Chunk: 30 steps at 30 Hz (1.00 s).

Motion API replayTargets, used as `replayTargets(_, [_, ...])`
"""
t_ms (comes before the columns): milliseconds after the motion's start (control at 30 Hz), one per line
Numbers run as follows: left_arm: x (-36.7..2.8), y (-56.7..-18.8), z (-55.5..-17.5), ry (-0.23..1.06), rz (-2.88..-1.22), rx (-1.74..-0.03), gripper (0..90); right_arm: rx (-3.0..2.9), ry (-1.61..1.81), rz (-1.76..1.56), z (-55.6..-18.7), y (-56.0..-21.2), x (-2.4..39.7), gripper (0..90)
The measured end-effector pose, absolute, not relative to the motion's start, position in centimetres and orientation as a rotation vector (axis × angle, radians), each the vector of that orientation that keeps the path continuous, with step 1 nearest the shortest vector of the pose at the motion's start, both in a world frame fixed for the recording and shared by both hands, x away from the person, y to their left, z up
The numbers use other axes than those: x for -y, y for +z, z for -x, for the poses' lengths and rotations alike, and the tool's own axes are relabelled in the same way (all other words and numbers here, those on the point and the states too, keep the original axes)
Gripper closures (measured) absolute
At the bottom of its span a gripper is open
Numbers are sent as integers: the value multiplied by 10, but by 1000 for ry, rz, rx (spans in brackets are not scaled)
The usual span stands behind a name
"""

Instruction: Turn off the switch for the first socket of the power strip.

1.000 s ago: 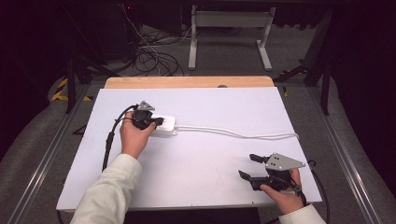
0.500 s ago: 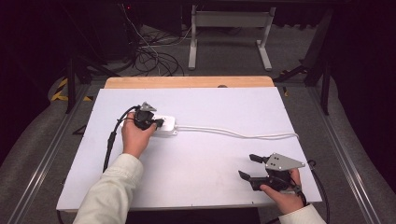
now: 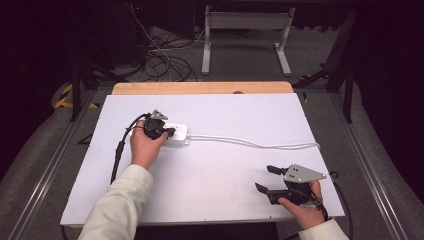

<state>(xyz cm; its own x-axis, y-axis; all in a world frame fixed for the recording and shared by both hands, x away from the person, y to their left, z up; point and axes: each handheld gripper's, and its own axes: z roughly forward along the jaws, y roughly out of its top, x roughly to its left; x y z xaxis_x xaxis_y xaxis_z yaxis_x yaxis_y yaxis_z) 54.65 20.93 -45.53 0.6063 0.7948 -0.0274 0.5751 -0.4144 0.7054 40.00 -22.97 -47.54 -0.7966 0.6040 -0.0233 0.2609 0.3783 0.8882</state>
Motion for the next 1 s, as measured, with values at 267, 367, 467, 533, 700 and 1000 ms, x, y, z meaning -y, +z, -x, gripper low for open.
replayTargets(267, [-209,-456,-546,416,-2152,-1074,900,-2300,1389,-754,-400,-475,230,269])
replayTargets(367, [-208,-457,-546,419,-2162,-1066,900,-2300,1388,-753,-399,-475,230,269])
replayTargets(467, [-208,-457,-546,424,-2163,-1064,900,-2300,1388,-752,-399,-475,230,269])
replayTargets(533, [-208,-457,-545,428,-2167,-1062,900,-2300,1390,-751,-400,-475,230,269])
replayTargets(700, [-207,-457,-545,430,-2167,-1064,900,-2300,1389,-751,-399,-475,230,269])
replayTargets(1000, [-204,-457,-543,465,-2181,-1059,900,-2303,1385,-750,-399,-475,230,270])
